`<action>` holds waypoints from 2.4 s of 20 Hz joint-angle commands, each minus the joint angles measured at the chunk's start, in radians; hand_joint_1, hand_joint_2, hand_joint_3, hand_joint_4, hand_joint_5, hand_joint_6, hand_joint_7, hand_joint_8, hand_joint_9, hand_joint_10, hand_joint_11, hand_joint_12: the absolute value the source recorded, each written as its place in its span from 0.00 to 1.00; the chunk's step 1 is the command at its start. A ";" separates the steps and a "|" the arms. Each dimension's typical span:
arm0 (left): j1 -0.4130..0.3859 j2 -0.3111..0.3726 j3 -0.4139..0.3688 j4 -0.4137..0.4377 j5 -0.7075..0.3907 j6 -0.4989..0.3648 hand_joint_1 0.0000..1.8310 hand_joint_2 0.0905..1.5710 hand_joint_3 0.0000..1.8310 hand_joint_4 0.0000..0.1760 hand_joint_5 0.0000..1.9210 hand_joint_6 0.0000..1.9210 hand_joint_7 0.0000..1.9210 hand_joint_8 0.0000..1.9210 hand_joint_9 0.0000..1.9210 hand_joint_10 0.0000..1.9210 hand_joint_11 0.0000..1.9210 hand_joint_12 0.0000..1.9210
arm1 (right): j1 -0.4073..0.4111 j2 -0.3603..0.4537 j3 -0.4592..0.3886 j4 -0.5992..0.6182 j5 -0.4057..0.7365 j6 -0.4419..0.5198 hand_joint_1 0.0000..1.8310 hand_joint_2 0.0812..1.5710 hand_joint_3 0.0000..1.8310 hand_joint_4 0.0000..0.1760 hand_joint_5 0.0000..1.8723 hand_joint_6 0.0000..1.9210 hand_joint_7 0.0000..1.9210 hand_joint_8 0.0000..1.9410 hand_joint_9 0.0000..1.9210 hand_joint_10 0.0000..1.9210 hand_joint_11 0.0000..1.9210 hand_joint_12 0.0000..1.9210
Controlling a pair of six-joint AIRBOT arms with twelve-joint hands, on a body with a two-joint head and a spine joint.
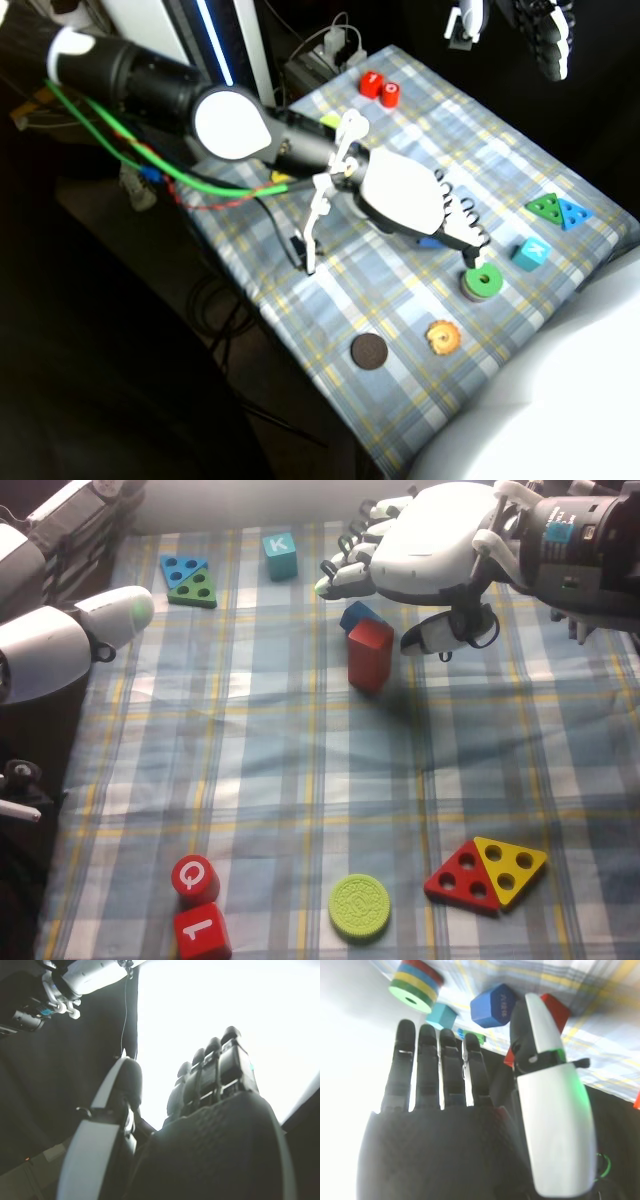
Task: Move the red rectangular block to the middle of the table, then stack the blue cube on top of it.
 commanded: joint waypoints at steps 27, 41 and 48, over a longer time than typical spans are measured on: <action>-0.005 0.005 -0.004 0.000 -0.148 -0.006 0.50 0.91 0.00 0.34 0.01 0.00 0.00 0.00 0.00 0.00 0.00 0.00 | 0.000 -0.034 0.037 0.005 0.047 -0.002 0.54 0.73 0.00 0.26 0.17 0.00 0.16 0.00 0.16 0.00 0.00 0.50; 0.002 0.004 -0.006 -0.012 -0.150 -0.007 0.48 0.92 0.00 0.34 0.01 0.00 0.00 0.00 0.00 0.00 0.00 0.00 | 0.000 -0.005 -0.003 0.041 0.058 -0.002 0.61 0.80 0.00 0.00 0.39 0.75 0.34 0.73 0.16 0.65 0.00 0.94; 0.009 0.004 -0.008 -0.022 -0.149 -0.007 0.47 0.92 0.00 0.34 0.01 0.00 0.00 0.00 0.00 0.00 0.00 0.00 | 0.015 0.146 -0.120 0.061 0.140 -0.001 0.63 0.78 0.00 0.00 0.37 0.69 0.43 0.70 0.30 0.70 0.09 0.97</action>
